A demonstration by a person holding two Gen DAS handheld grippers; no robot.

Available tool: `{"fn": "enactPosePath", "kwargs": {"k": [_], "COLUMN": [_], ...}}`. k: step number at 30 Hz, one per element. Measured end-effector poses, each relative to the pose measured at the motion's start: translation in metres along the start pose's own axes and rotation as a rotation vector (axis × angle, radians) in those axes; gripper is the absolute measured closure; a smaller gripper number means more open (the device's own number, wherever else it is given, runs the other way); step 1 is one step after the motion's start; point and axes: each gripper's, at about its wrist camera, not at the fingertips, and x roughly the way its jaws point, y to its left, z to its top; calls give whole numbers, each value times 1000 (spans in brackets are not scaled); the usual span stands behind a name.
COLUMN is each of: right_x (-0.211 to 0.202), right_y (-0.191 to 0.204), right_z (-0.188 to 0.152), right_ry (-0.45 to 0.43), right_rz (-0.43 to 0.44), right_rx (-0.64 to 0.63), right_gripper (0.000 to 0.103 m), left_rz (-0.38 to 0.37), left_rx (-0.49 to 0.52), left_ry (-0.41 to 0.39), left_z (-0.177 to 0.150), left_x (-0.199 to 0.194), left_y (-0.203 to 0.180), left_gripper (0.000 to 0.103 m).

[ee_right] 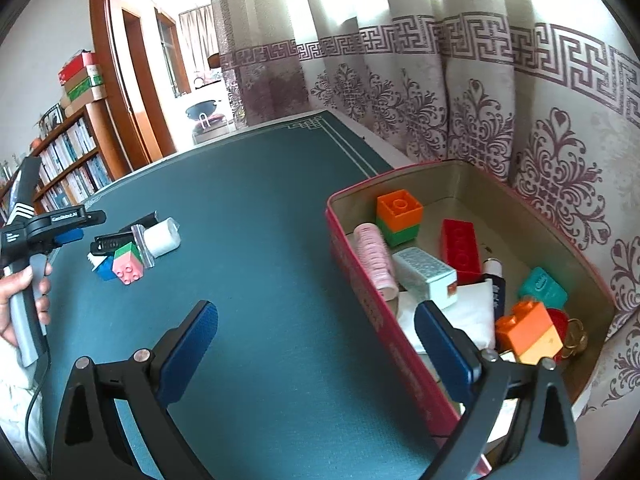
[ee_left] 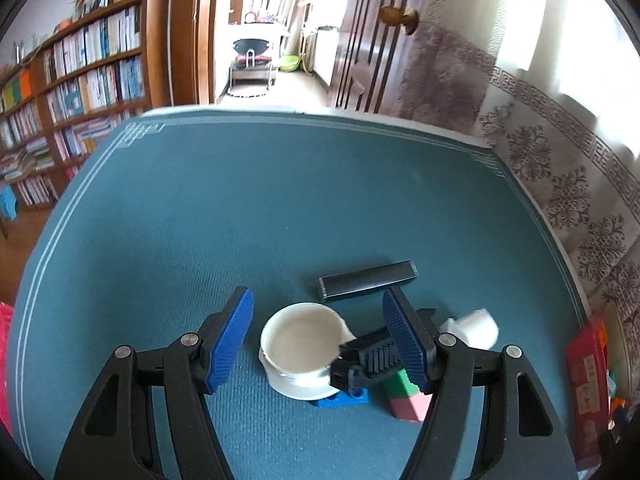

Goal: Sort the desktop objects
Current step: 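Grasp the white bowl on saucer with the left gripper while the right gripper grasps the white tape roll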

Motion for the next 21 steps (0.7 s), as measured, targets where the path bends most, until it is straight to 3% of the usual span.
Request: {"fn": "enactPosePath", "kwargs": {"k": [8,21], "right_x": [5,16], "right_y": [11,30], "right_z": [-3,-5], "right_ry": [6,31], "right_rz": [-9,23], "right_rx": [-28,-84], "right_gripper": [1,1], "left_rz": [17,28], "left_rx": [-22,-65], "left_ry": [63,36], "left_z": [-8,-23], "left_x": [30,20], "left_y": [5,25], "left_gripper": [32,27]}}
